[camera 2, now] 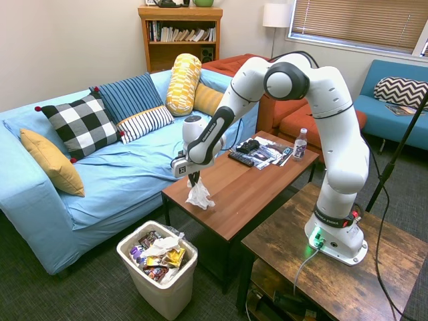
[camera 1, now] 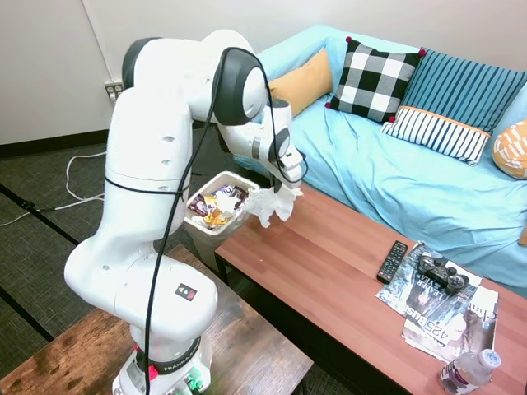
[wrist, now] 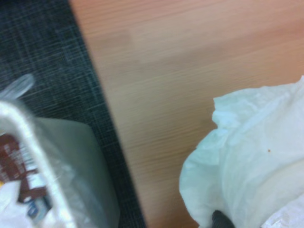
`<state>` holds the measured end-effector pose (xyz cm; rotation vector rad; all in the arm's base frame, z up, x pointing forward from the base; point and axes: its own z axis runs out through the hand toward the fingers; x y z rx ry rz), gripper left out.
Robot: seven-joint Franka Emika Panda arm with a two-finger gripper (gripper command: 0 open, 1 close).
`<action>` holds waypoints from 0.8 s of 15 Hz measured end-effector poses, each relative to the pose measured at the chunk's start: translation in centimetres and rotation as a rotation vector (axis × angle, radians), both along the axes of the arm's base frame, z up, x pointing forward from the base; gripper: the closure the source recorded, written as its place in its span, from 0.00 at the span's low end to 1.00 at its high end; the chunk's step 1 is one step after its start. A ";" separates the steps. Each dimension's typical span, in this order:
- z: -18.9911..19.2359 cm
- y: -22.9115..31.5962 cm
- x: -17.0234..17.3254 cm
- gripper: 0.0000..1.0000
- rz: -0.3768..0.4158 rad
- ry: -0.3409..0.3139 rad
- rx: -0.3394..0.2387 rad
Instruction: Throw the tissue in the trash bin
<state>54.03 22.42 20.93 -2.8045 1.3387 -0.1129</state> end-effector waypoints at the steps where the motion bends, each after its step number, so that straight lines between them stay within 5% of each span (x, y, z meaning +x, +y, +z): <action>1: 1.2 2.8 -1.0 1.00 0.046 -0.010 -0.016; 5: 1.9 12.7 -4.1 1.00 0.210 -0.027 -0.081; 12: -6.2 23.2 -4.7 1.00 0.371 0.006 -0.130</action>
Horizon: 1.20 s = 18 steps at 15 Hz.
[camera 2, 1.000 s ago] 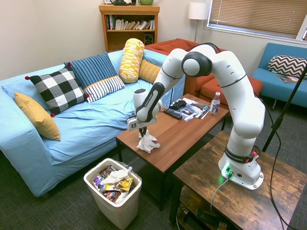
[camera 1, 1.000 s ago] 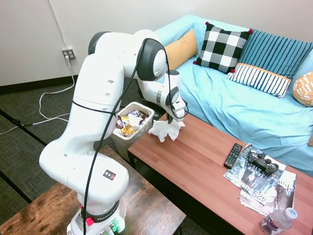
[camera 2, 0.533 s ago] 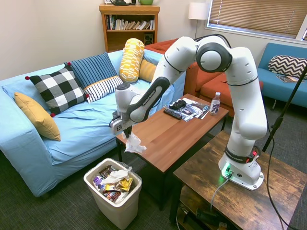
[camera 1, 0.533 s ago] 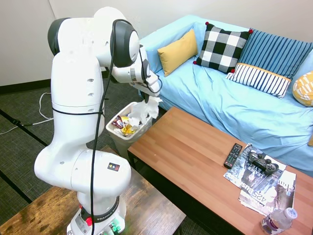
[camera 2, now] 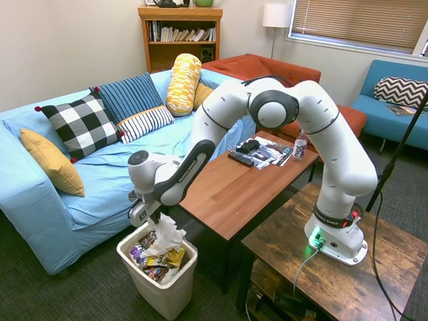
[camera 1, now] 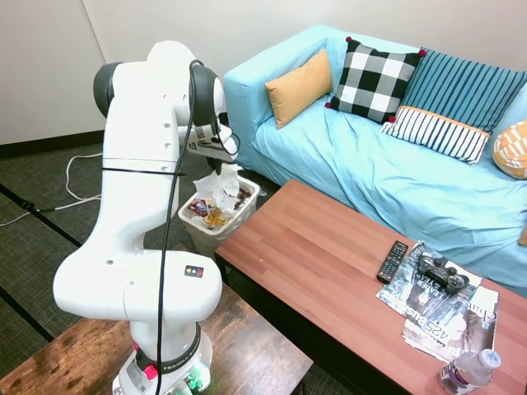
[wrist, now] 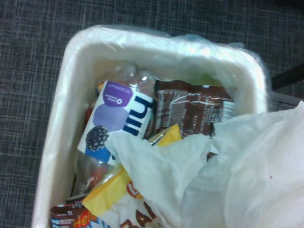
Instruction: Throw the tissue in the trash bin
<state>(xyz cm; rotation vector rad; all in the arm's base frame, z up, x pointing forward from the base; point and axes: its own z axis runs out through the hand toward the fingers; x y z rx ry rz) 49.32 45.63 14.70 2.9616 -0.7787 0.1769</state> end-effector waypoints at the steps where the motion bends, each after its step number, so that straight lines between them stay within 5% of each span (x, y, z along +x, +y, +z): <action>1: -1.4 0.6 0.2 0.00 0.007 0.006 -0.006; 5: -4.9 1.4 0.8 0.00 0.024 0.025 -0.024; 18: -2.8 0.8 2.2 0.00 -0.019 0.030 -0.035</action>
